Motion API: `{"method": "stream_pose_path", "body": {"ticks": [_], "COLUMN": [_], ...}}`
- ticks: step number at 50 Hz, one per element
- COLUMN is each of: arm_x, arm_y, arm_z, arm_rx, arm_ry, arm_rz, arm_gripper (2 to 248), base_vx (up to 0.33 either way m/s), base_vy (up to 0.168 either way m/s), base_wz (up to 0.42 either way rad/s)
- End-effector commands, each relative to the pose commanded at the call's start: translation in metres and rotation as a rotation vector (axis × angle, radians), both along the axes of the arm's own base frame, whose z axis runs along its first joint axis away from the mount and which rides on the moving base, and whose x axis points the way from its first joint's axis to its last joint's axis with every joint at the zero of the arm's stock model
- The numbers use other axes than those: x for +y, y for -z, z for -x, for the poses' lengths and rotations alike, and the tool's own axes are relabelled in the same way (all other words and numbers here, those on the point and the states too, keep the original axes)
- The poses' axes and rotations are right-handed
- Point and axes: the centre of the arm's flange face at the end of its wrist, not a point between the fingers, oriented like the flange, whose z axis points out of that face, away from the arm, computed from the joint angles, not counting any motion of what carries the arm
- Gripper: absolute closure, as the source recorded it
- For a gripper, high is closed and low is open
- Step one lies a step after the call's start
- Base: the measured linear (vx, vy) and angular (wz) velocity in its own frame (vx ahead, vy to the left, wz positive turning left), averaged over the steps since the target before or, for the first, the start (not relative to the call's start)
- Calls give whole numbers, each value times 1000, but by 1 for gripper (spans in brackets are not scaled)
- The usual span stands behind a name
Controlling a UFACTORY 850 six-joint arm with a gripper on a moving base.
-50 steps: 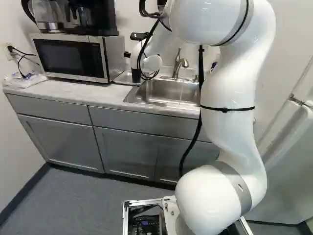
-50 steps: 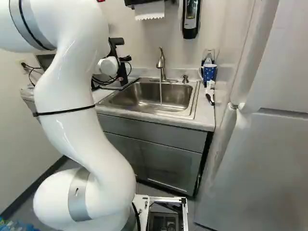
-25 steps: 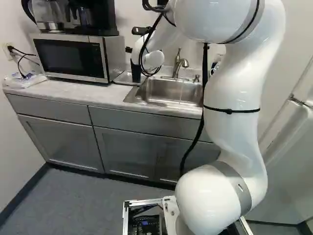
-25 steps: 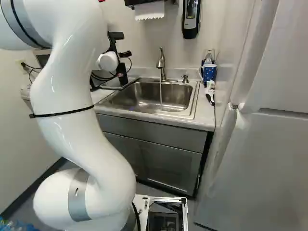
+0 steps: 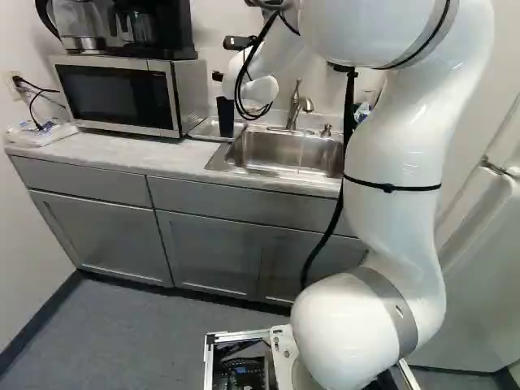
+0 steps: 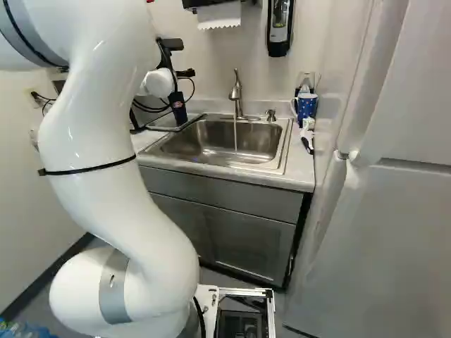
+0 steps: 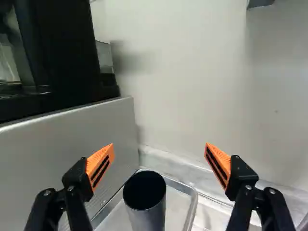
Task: Rinse the cup and place it in the tray
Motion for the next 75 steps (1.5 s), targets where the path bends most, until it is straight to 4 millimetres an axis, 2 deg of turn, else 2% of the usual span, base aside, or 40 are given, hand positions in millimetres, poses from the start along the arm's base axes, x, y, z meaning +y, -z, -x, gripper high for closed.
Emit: {"method": "stream_pose_path", "body": {"ticks": [23,47,67,75], "arm_x": [-24,-58,-90,-101], "arm_y": [-23,-46,-43,-48], "arm_z": [4,6,7,8], "arm_rx": [-4,-5,38,36], "arm_ry": [36,91,142,161], "arm_rz": [0,1,8,7], "arm_gripper": [3,3,3,3], "base_vx": [0,0,0,0], "base_vy": [0,0,0,0], "base_wz": [0,0,0,0]}}
